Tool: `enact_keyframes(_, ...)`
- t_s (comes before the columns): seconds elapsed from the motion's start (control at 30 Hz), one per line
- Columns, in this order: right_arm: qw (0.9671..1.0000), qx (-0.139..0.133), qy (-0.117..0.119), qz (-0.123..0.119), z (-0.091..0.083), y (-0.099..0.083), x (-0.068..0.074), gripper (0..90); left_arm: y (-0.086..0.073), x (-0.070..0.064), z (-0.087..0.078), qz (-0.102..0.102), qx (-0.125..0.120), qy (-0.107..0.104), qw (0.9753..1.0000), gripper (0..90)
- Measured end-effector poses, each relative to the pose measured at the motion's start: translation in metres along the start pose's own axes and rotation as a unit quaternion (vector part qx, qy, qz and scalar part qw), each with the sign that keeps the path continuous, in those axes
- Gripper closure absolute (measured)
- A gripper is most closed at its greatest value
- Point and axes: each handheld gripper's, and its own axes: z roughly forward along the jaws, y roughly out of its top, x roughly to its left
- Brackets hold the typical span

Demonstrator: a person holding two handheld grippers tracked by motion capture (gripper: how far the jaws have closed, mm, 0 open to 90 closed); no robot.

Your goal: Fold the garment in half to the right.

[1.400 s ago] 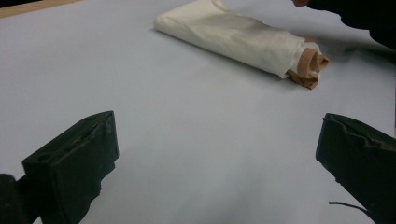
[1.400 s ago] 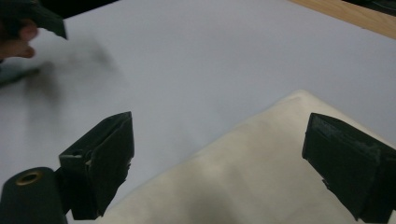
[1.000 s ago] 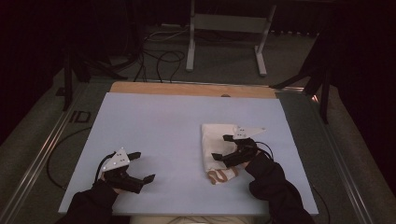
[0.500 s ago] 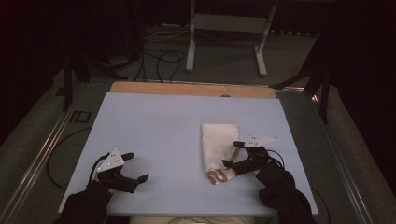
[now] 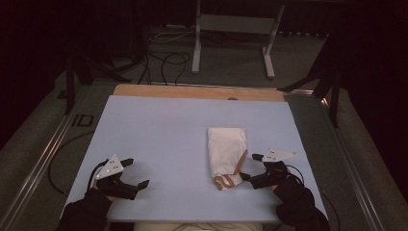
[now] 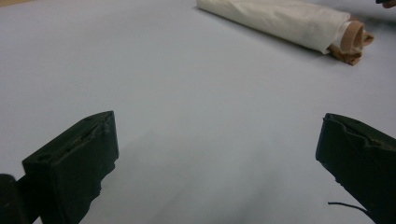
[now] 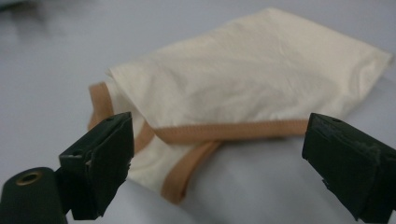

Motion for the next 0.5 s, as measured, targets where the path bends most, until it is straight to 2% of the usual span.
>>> enact_keyframes(0.17,0.9999,0.008,-0.010,0.001,-0.004,-0.007,0.002,9.5,-0.002,0.000,-0.001,0.002,0.000,0.005,1.0000,0.1)
enact_keyframes(0.4,0.9991,0.014,-0.041,0.001,-0.016,-0.020,0.006,9.6,-0.004,0.000,0.000,0.003,0.000,0.007,1.0000,0.1)
enact_keyframes(0.5,0.9990,0.014,-0.042,0.003,-0.017,-0.021,0.005,9.6,-0.004,-0.001,0.000,0.002,-0.002,0.006,1.0000,0.2)
